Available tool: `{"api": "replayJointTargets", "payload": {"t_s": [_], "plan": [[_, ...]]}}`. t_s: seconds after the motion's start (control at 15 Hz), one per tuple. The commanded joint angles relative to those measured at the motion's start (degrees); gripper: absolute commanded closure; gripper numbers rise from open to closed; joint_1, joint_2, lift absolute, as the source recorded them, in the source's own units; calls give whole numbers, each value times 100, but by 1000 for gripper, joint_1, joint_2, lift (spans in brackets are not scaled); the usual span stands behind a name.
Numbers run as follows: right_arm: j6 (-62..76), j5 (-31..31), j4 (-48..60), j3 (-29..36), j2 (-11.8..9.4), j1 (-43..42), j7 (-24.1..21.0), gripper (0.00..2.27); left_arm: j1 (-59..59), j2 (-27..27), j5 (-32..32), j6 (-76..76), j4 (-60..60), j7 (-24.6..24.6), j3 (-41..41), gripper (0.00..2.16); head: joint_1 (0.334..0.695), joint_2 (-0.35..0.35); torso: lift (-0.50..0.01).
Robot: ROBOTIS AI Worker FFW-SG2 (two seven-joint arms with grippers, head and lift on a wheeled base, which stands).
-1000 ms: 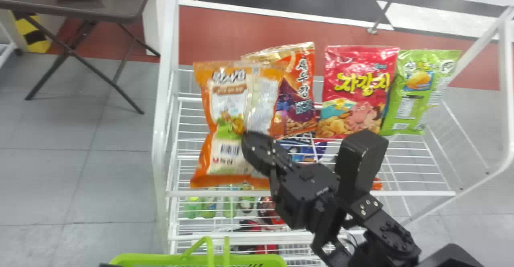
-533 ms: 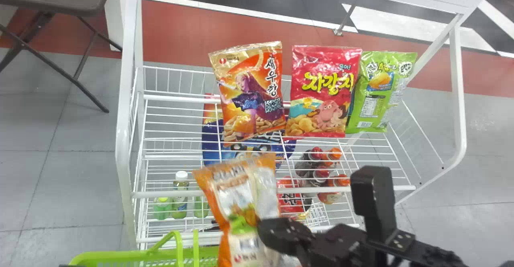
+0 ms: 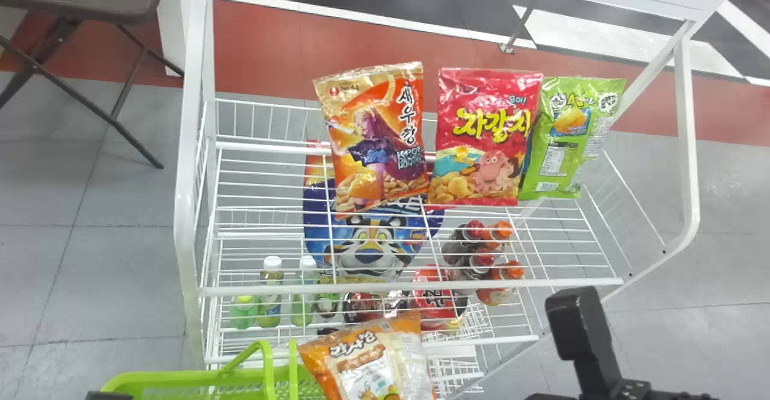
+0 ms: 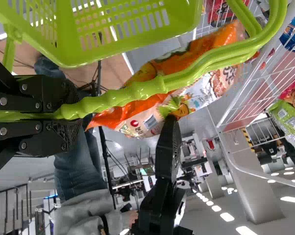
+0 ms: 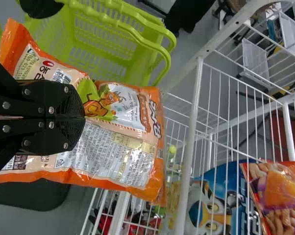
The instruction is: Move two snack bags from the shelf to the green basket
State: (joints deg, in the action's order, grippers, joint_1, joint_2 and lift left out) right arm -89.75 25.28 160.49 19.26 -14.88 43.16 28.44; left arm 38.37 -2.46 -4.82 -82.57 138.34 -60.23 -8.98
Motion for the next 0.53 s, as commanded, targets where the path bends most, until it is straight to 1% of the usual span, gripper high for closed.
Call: {"api": "replayJointTargets", "payload": {"t_s": [0.0, 0.13, 0.2, 0.33, 0.47], "plan": [[-33, -94, -167, -440, -15, 8, -5, 2240, 4, 0, 7, -18, 0, 20, -7, 2121, 695, -350, -17], [-33, -357, -378, -897, -86, 43, -5, 2240, 4, 0, -2, -18, 9, 11, -7, 2121, 695, -350, -17], [-33, -639, -571, -1258, -147, 43, -22, 2240, 13, 0, -2, -18, 9, 2, -16, 2121, 695, -350, -17], [-33, -1069, -975, -1811, -173, 25, -66, 2240, 13, 0, -2, -18, 9, 2, -51, 2121, 695, -350, -17], [-33, -1368, -1353, -2172, -244, -54, -172, 2240, 39, 0, 7, 0, 27, -6, -69, 2121, 695, -350, -17]]}}
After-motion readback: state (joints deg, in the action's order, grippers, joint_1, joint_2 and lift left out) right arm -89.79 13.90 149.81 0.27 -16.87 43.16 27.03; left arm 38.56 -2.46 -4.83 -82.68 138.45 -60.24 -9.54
